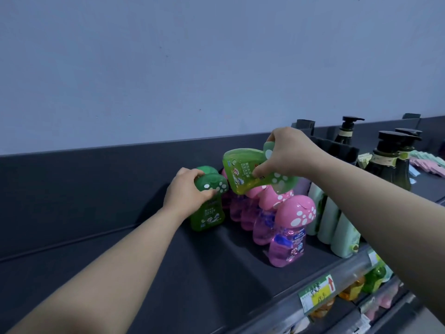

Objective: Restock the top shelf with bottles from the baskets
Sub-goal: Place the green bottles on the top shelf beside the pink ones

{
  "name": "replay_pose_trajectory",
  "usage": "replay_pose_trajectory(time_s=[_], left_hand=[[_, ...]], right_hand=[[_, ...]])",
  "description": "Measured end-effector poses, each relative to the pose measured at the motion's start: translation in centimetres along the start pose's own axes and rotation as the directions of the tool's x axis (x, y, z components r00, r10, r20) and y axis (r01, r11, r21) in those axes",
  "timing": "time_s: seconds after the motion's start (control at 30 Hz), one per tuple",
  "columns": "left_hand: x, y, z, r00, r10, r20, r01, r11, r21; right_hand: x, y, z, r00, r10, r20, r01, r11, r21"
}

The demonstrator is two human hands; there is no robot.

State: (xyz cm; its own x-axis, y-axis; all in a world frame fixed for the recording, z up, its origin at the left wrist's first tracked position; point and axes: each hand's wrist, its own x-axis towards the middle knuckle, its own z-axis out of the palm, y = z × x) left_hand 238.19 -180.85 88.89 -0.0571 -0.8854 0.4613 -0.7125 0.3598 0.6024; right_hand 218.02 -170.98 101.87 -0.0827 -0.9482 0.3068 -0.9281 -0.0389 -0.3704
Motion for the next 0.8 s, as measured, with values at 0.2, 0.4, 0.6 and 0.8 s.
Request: replay_pose_trajectory(time_s=[0.2,0.4,0.6,0.8], left_hand=[[0.2,-0.6,-0.7,0.994,0.063,0.09,-0.065,0.998,0.012],[-0.5,-0.5,-2.0,0.993,0.06,0.105,-0.059,0.998,-0.008],[-2.6,-1.7,-4.9,1.0,0.003,0.004,-0.003,0.996,0.087],[-5.0,-3.0,-5.8,0.996,-0.006,0.088,-0.024,0.943,0.331]], right_hand=[[0.1,-0.9,-0.5,0.992,-0.077,0.099,0.086,0.992,-0.096],[0.1,-2.0,1.1,0.956,-0.178,0.232,0.228,0.951,-0.208],[0.4,-2.9,5.6,0.891,-0.287,0.353,0.401,0.861,-0.314],[0.6,-3.2,9.0,0.827,-0.39,0.406,0.54,0.753,-0.375]])
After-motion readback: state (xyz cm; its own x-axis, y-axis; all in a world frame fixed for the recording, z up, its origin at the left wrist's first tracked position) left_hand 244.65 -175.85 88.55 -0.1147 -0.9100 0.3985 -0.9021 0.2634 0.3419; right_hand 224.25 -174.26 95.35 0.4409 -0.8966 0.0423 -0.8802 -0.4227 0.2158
